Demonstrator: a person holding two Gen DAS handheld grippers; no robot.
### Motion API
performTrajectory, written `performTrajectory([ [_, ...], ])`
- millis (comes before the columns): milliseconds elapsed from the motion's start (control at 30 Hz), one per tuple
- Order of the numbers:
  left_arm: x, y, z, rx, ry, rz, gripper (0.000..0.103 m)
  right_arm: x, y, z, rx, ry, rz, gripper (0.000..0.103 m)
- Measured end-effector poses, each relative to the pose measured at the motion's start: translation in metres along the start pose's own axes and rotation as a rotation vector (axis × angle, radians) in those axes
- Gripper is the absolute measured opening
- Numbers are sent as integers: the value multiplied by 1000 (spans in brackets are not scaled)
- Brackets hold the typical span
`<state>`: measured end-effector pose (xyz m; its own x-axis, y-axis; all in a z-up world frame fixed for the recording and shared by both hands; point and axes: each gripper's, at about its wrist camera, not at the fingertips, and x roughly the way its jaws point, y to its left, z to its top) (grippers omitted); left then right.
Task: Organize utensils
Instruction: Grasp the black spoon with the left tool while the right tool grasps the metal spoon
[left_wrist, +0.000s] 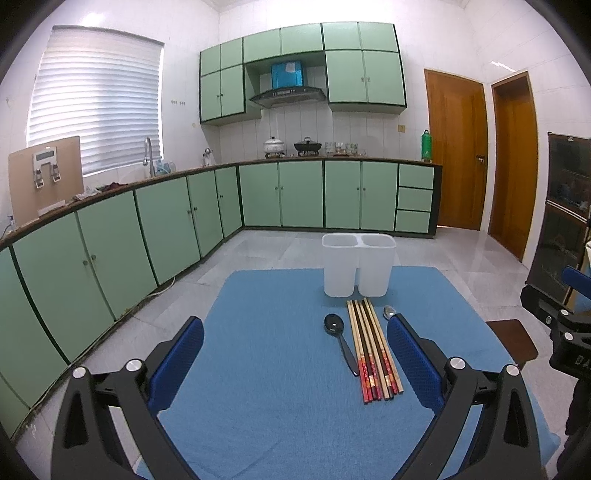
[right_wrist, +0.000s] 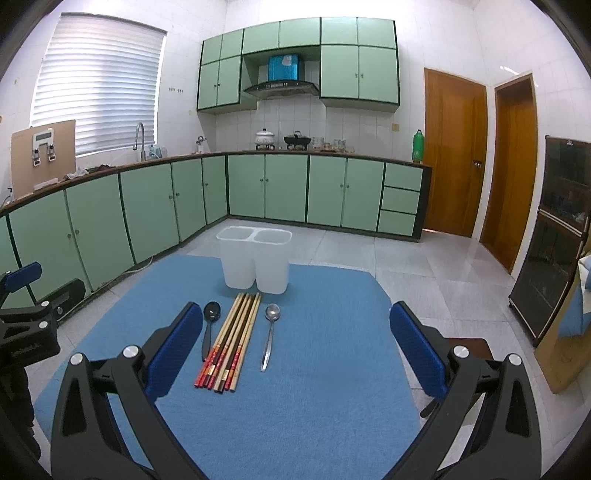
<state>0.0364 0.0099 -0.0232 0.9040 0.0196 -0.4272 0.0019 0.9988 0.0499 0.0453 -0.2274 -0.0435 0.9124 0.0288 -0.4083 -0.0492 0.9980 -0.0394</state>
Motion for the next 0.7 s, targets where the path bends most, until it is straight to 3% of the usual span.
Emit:
performTrajectory([
  [267, 78, 0, -5, 20, 137, 7, 97, 70, -3, -2, -16, 114, 7, 98],
  [467, 147, 1, -15, 37, 233, 37, 97, 145, -7, -7, 28, 249, 69, 98],
  [600, 183, 1, -19, 24, 275, 54, 97, 196, -2, -13, 40, 341, 108, 90],
  [700, 207, 2, -22, 7, 309, 46, 96, 229, 6, -19, 20, 396, 110, 79],
])
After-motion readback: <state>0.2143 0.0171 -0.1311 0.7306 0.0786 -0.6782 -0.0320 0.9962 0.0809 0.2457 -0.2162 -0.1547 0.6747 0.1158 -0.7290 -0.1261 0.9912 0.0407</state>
